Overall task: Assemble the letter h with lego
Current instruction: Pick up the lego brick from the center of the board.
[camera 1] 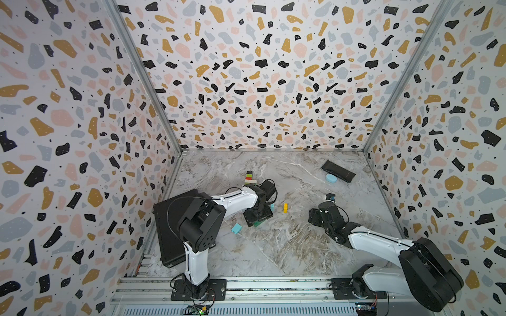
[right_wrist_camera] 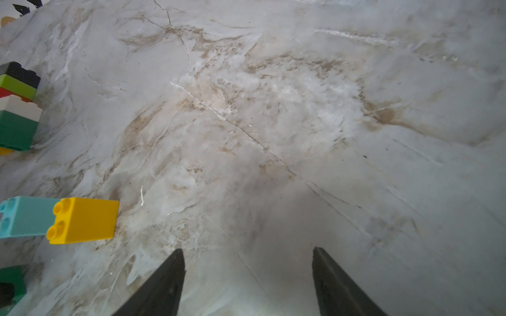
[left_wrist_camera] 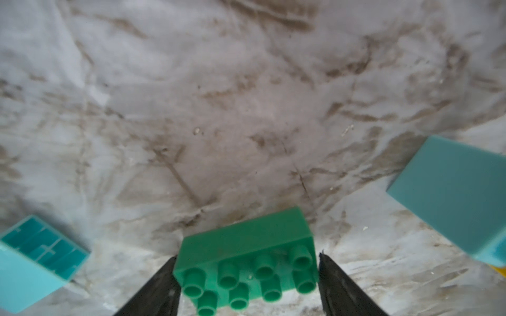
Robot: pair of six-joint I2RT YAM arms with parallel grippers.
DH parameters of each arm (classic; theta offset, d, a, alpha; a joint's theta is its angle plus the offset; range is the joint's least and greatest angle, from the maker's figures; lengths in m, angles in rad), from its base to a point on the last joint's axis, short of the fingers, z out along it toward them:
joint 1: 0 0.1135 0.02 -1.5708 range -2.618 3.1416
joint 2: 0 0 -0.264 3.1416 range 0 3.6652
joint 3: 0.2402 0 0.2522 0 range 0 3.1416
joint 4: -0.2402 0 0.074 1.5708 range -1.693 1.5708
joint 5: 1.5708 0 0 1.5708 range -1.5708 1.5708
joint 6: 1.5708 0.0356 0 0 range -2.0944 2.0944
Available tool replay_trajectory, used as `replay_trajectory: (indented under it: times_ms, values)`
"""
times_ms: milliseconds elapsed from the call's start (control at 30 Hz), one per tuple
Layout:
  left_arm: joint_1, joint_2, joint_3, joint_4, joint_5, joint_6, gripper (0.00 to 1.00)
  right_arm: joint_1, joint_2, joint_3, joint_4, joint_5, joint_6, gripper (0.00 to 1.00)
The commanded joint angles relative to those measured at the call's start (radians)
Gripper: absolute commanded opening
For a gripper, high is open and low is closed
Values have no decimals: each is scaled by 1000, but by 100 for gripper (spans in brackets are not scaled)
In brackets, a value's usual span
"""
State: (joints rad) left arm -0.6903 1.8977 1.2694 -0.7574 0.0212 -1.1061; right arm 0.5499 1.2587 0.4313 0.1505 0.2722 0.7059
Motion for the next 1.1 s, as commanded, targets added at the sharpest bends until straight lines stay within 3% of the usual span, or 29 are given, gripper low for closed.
replay_trajectory:
  times_ms: [0, 233, 433, 533, 800, 1067]
  values:
    - [-3, 12, 34, -44, -21, 28, 77, -2, -7, 33, -6, -1, -10, 75]
    - [-2, 20, 45, -49, -18, 37, 70, -1, -9, 33, -6, -2, -10, 75]
    - [-6, 21, 66, -74, -27, 62, 58, -2, -8, 34, -6, -2, -10, 75]
    - [-16, 17, 88, -100, -43, 94, 47, -2, -8, 34, -6, -3, -11, 75]
    - [-66, -31, 179, -186, -121, 290, 21, -2, -16, 32, -6, -3, -10, 74]
    - [-68, -24, 240, -130, -41, 455, 7, -2, -26, 28, -11, 8, -8, 73]
